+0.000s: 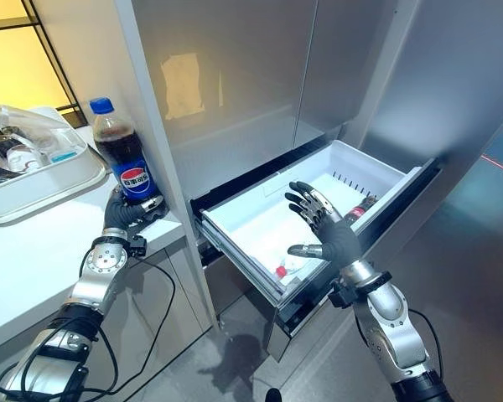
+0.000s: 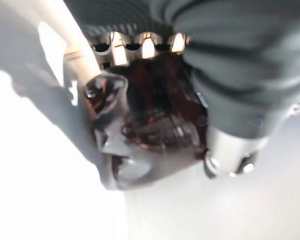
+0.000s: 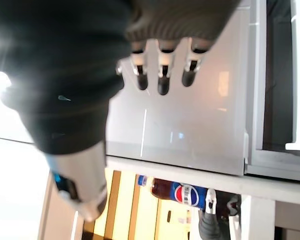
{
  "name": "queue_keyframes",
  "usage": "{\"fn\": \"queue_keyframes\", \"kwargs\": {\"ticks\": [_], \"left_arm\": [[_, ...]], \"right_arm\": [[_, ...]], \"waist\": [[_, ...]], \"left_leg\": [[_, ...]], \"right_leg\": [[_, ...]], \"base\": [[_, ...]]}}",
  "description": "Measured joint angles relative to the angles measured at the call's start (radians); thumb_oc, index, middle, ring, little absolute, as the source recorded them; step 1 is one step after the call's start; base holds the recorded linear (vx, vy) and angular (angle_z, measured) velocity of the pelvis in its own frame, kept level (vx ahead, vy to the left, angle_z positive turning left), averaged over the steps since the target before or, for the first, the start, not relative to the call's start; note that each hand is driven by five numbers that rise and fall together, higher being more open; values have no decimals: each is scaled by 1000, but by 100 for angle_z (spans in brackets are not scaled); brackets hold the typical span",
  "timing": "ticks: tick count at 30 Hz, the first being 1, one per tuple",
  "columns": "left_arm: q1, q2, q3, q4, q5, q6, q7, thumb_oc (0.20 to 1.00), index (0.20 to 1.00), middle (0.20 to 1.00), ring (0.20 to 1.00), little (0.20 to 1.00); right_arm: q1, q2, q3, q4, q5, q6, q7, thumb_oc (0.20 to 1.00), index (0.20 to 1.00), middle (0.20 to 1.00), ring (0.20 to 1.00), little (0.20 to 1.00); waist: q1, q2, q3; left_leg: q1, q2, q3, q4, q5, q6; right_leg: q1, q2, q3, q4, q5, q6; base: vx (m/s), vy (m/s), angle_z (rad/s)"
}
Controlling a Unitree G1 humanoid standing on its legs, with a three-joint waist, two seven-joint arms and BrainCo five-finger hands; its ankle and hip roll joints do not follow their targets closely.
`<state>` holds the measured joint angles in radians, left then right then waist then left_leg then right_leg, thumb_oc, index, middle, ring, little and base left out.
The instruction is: Take the drinks into the refrigerator
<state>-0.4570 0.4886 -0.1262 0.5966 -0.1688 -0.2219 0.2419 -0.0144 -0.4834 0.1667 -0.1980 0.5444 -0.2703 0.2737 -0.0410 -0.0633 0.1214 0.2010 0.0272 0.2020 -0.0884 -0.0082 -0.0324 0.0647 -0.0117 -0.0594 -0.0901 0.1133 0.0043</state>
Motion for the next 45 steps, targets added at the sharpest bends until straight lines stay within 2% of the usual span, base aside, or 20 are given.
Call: {"fn": "queue_keyframes", "kwargs": {"ticks": [5,10,12,17,21,22,31,34,36,41,42,43,45], "left_arm": [[36,-2,5,-54,-12,1,-10,200,200,200,200,200],[166,-17,37,-219,-91,-10,-93,200,200,200,200,200],[287,-34,76,-352,-148,-13,-138,200,200,200,200,200],[416,-57,111,-492,-208,-23,-212,200,200,200,200,200],[479,-61,137,-546,-249,-30,-268,200,200,200,200,200],[489,-65,147,-560,-259,-29,-285,200,200,200,200,200],[541,-82,169,-648,-320,-34,-373,200,200,200,200,200],[551,-72,182,-664,-324,-34,-400,200,200,200,200,200],[553,-63,182,-665,-325,-33,-412,200,200,200,200,200],[568,-2,144,-694,-326,-33,-486,200,200,200,200,200],[572,6,132,-695,-334,-33,-495,200,200,200,200,200],[571,45,87,-696,-360,-31,-511,200,200,200,200,200],[572,107,26,-697,-366,-28,-548,200,200,200,200,200]], "right_arm": [[0,0,-2,0,0,0,-1,1000,1000,1000,1000,1000],[0,3,-14,0,-3,0,-1,1000,1000,1000,1000,1000],[7,7,-44,-2,-5,-1,-4,1000,1000,1000,1000,1000],[16,7,-103,0,-23,-1,-22,1000,1000,1000,1000,1000],[19,6,-143,8,-32,-1,-22,1000,1000,1000,1000,1000],[18,5,-152,8,-35,-1,-21,1000,1000,1000,1000,1000],[13,0,-167,73,-43,1,-12,1000,1000,1000,1000,1000],[-7,-3,-154,144,-26,14,13,1000,1000,1000,1000,1000],[-18,-6,-139,168,26,34,37,1000,1000,1000,1000,1000],[-54,-74,-41,206,188,120,133,1000,1000,1000,1000,1000],[-74,-92,-19,210,208,127,139,1000,1000,1000,1000,1000],[-122,-148,36,211,240,143,160,1000,1000,1000,1000,1000],[-193,-165,79,216,282,155,179,1000,1000,1000,1000,1000]], "waist": [[2,1,1],[3,4,3],[0,8,6],[5,12,10],[10,16,16],[28,18,21],[59,4,45],[61,-3,49],[76,-2,56],[89,-5,60],[89,-5,60],[87,-5,61],[86,-5,61]], "left_leg": [[-1,0,-1,0,0,0],[-2,0,-2,0,0,0],[-2,1,-1,0,-1,-1],[-3,5,-2,-5,-4,-4],[-5,7,-10,-5,-5,-6],[-4,7,-10,-5,-6,-6],[-6,8,-22,0,-4,-8],[-6,9,-29,0,-4,-8],[-4,8,-36,0,-4,-8],[-2,10,-42,0,-3,-8],[-1,9,-41,0,-3,-8],[-1,8,-41,0,-3,-7],[2,9,-41,0,-3,-7]], "right_leg": [[0,-1,-1,0,0,0],[-1,-1,-2,0,0,0],[-3,0,-1,0,0,0],[-4,4,0,0,-5,2],[-3,6,-3,0,-6,2],[-4,6,-4,-1,-7,1],[1,6,-15,0,-10,0],[4,6,-20,-1,-11,0],[8,5,-29,0,-11,0],[14,5,-34,-1,-16,5],[14,5,-33,-1,-16,5],[14,4,-33,-1,-16,5],[17,5,-33,-1,-16,5]], "base": [[0,0,0],[0,0,0],[-7,1,-3],[-10,-2,0],[-9,0,2],[0,0,0],[-9,-4,4],[-12,-8,7],[-22,-21,7],[-8,-13,4],[0,0,0],[0,0,0],[0,0,0]]}}
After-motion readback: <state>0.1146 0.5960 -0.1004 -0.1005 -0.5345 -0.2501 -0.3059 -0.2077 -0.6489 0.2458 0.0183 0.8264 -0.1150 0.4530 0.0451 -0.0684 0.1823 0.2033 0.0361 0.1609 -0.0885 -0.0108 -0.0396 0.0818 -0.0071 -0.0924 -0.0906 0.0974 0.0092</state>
